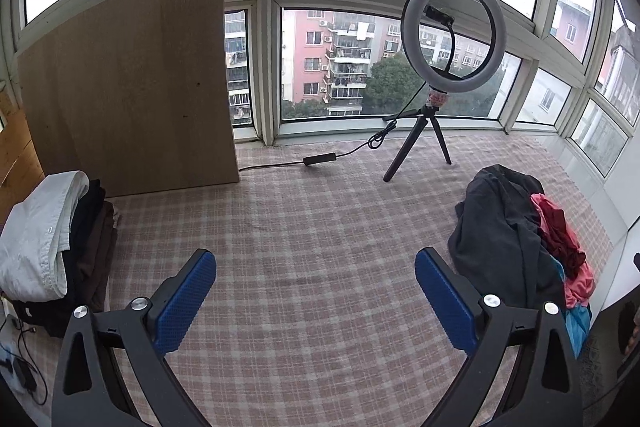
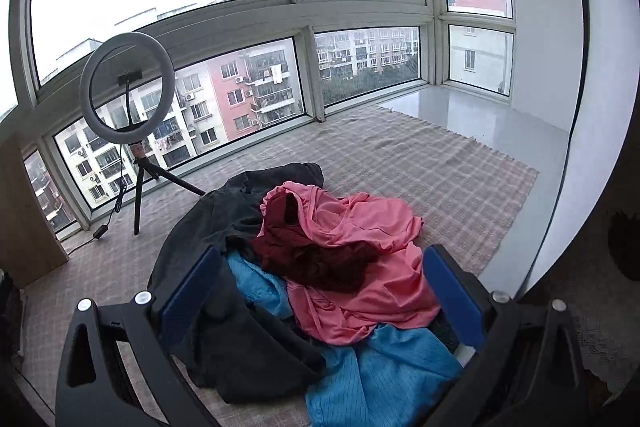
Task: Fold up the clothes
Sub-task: 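Grasp the dark-red garment in the heap with the right gripper and lift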
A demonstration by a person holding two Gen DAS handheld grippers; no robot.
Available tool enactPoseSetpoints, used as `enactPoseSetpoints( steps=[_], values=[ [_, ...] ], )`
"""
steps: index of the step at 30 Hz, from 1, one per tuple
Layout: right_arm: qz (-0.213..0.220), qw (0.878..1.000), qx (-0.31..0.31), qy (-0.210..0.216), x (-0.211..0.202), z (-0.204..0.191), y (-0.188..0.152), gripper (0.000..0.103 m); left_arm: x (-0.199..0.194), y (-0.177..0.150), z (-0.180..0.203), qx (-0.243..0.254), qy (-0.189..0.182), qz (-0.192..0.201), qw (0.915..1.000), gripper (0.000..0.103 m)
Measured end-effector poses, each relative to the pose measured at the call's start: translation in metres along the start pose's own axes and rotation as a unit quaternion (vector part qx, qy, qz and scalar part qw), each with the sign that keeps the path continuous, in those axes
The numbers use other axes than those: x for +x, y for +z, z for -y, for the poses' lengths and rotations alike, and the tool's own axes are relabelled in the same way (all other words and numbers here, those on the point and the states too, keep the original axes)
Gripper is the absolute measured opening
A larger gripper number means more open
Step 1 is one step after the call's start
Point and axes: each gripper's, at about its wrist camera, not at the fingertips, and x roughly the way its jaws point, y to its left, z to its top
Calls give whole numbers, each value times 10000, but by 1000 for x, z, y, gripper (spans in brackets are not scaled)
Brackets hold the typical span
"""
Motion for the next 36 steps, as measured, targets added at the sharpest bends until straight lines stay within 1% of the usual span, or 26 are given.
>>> enactPoseSetpoints(
  steps=[1,2,3,4,6,8,10,11,13,14,15,17,18,19,22,26,28,29,30,31,32,34,36],
  values=[
    [-183,9997,-11,154,18,7,5,92,0,1,10,64,52,-9,10000,100],
    [-366,9989,-22,308,36,13,10,75,0,2,20,123,95,-16,9999,100],
    [-573,9970,-7,515,57,17,14,52,0,3,28,174,141,-23,9997,100],
    [-881,9939,-55,664,79,17,14,40,0,4,36,220,184,-28,9996,100],
    [-1507,9838,-158,954,124,17,15,40,-1,5,47,271,275,-24,9993,100],
    [-1682,9803,-441,941,148,9,13,40,-2,6,54,264,376,-28,9989,100],
    [-1700,9778,-771,951,159,0,13,40,0,6,59,231,463,-55,9986,100],
    [-1675,9774,-953,870,163,-3,15,40,2,5,61,219,493,-74,9985,100],
    [-1604,9770,-1313,503,171,-6,17,42,5,5,65,197,544,-112,9983,100],
    [-1637,9755,-1381,497,176,-5,18,42,7,4,68,189,547,-131,9982,100],
    [-1721,9743,-1316,614,180,-2,20,42,9,5,70,180,552,-158,9982,100],
    [-1815,9718,-997,1127,180,2,23,42,11,5,75,188,550,-183,9981,100],
    [-1795,9695,-952,1369,177,-1,24,42,12,5,78,197,545,-188,9981,100],
    [-1744,9678,-1064,1472,174,-9,25,42,12,5,80,205,541,-191,9981,100],
    [-1672,9639,-1669,1227,183,-37,24,42,14,7,86,235,522,-204,9981,100],
    [-1952,9573,-1676,1321,222,-58,24,42,11,7,88,324,546,-212,9978,100],
    [-2063,9565,-1723,1134,239,-62,21,41,7,6,86,360,620,-187,9973,100],
    [-2111,9562,-1745,1038,246,-63,20,37,5,5,84,363,660,-174,9970,101],
    [-2094,9558,-1715,1145,247,-63,21,22,2,4,80,346,702,-161,9968,101],
    [-2081,9559,-1642,1265,244,-62,23,17,0,4,76,322,741,-149,9966,101],
    [-2009,9577,-1542,1365,237,-60,28,16,-1,2,70,282,769,-141,9965,101],
    [-1814,9615,-1309,1596,219,-56,40,6,-4,0,57,189,804,-133,9965,101],
    [-1540,9655,-1051,1819,194,-55,56,6,-7,-3,42,114,831,-107,9964,101]
  ],
)
